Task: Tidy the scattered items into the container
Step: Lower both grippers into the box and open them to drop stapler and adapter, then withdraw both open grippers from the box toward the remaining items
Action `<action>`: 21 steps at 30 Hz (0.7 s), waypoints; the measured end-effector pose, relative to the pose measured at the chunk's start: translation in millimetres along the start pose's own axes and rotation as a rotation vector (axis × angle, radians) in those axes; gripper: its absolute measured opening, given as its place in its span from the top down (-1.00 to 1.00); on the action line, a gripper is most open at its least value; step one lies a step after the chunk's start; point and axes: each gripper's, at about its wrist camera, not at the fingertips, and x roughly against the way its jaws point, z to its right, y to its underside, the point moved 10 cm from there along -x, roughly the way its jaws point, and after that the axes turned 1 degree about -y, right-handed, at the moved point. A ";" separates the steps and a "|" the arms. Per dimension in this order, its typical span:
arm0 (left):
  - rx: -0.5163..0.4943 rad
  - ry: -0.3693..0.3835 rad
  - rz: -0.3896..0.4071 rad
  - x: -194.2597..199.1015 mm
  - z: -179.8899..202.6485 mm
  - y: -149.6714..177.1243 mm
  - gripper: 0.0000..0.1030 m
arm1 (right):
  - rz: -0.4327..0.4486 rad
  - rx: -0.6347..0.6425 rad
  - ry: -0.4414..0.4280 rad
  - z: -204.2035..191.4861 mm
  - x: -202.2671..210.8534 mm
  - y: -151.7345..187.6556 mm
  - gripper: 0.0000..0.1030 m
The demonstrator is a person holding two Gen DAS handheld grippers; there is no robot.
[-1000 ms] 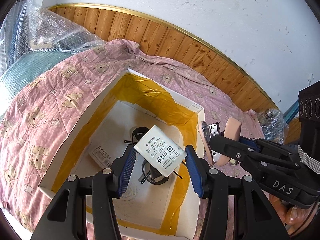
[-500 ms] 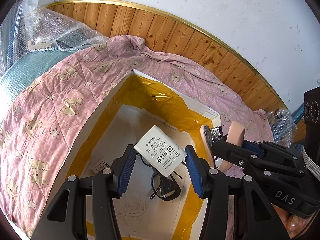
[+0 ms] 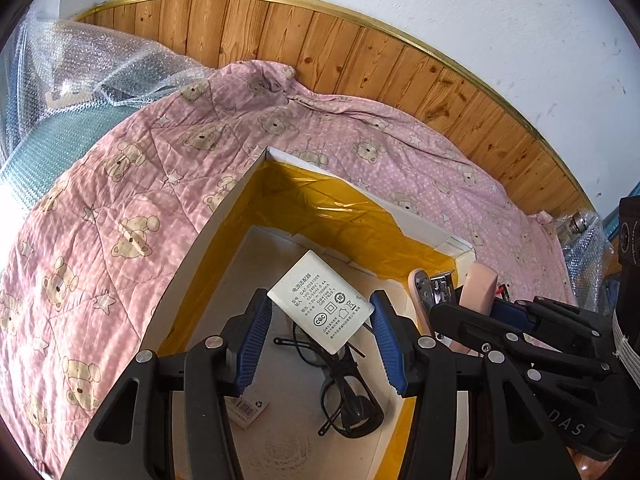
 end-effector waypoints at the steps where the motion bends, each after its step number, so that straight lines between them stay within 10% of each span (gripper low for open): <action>1: 0.002 -0.007 -0.015 -7.4 -1.7 -2.1 -0.03 | -0.004 -0.012 0.013 5.6 -4.2 -1.6 0.29; 21: 0.108 -0.021 -0.021 22.4 -28.9 14.5 -0.09 | -0.023 -0.063 -0.053 -6.3 20.0 30.0 0.15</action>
